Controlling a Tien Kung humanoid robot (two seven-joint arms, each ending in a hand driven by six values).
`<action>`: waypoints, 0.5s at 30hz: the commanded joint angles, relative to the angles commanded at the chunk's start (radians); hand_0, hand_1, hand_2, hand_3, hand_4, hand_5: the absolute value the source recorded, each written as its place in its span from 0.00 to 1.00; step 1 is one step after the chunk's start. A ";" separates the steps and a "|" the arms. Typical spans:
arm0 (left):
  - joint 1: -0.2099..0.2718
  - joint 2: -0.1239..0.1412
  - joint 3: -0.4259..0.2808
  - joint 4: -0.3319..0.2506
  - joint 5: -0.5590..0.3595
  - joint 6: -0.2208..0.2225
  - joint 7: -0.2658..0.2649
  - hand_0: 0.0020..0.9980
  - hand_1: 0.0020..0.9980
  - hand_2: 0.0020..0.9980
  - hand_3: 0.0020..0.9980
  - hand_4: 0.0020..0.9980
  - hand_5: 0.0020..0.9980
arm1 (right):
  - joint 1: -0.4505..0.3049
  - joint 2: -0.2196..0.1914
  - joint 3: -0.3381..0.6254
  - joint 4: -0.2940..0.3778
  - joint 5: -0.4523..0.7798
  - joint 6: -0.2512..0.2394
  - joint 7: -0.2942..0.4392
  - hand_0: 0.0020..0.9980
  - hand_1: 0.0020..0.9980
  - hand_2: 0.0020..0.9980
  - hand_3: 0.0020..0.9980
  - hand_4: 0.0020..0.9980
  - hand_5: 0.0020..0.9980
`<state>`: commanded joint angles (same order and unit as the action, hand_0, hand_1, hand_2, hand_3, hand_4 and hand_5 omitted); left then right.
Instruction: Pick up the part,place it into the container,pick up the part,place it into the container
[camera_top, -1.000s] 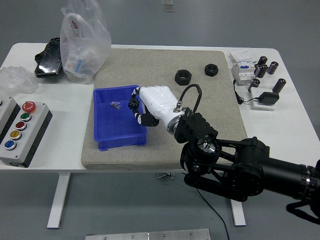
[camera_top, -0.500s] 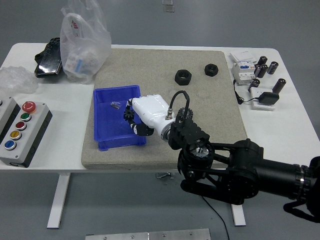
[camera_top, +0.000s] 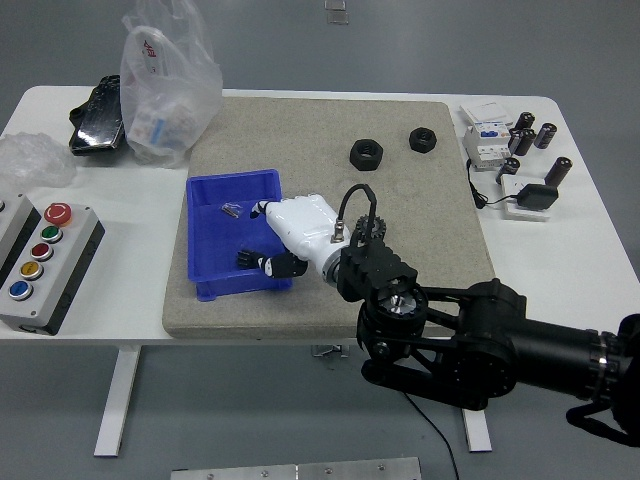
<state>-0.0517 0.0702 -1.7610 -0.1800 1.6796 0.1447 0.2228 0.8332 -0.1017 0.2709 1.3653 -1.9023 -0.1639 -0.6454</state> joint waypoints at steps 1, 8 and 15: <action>0.000 0.000 0.000 0.000 0.000 0.000 0.000 0.76 0.65 0.59 0.66 0.68 0.31 | -0.001 -0.001 0.003 0.000 -0.002 -0.002 0.000 0.19 0.35 0.22 0.85 0.82 0.35; 0.001 0.000 -0.001 0.000 0.002 0.001 -0.004 0.76 0.65 0.59 0.66 0.69 0.32 | -0.025 -0.034 0.117 -0.031 -0.078 -0.041 0.000 0.19 0.35 0.23 0.80 0.80 0.35; 0.002 0.000 -0.006 0.000 0.008 0.001 -0.002 0.76 0.65 0.59 0.66 0.69 0.34 | -0.049 -0.073 0.245 -0.171 -0.134 -0.012 0.000 0.19 0.38 0.33 0.77 0.81 0.36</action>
<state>-0.0495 0.0699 -1.7665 -0.1800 1.6876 0.1456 0.2204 0.7846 -0.1743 0.5158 1.1942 -2.0359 -0.1758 -0.6454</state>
